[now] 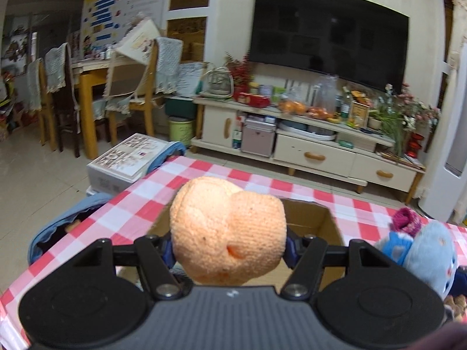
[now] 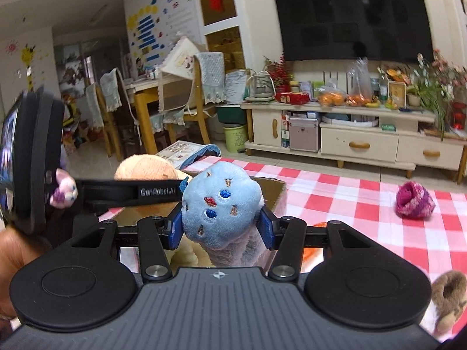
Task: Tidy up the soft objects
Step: 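Carry both held plushes over the cardboard box, then open both tools to drop the plushes into the box, then bring both tools back from the box to the table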
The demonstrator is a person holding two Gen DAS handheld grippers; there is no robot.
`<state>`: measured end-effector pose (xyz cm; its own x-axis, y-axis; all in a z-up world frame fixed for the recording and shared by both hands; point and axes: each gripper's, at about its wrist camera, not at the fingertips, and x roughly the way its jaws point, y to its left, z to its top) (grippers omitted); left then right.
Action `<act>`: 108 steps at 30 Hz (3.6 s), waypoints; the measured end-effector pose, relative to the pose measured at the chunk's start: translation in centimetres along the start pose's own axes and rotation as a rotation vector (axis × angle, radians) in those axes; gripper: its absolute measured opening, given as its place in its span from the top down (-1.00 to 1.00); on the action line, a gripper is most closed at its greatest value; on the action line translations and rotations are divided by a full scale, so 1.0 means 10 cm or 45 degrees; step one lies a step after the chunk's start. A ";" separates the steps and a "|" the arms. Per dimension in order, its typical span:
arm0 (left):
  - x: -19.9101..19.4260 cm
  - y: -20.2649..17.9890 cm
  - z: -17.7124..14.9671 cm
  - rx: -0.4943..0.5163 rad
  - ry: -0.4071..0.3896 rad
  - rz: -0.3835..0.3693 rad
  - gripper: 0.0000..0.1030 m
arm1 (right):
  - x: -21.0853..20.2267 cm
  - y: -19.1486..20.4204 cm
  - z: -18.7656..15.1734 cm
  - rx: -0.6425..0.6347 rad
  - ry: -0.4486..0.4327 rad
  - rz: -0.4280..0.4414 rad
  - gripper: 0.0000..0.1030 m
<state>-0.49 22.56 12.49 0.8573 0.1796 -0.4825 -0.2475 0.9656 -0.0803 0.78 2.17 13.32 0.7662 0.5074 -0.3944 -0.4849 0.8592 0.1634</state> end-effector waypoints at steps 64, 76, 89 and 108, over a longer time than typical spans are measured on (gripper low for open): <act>-0.09 -0.76 -0.04 0.177 -0.067 -0.076 -0.82 | -0.56 -0.41 -0.28 0.017 -0.071 -0.248 -1.00; -0.11 -0.99 -0.11 0.234 -0.059 -0.097 -0.89 | -0.56 -0.48 -0.31 0.064 -0.085 -0.303 -1.00; -0.10 -1.25 -0.21 0.322 -0.039 -0.125 -0.98 | -0.60 -0.55 -0.40 0.154 -0.076 -0.372 -1.00; -0.16 -1.63 -0.44 0.474 -0.014 -0.251 -0.98 | -0.78 -0.70 -0.50 0.276 -0.120 -0.569 -1.00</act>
<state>0.18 5.67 10.73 0.8770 -0.0157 -0.4802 0.1005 0.9834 0.1514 -3.93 -8.11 10.72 0.9185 0.0822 -0.3867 -0.0099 0.9826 0.1855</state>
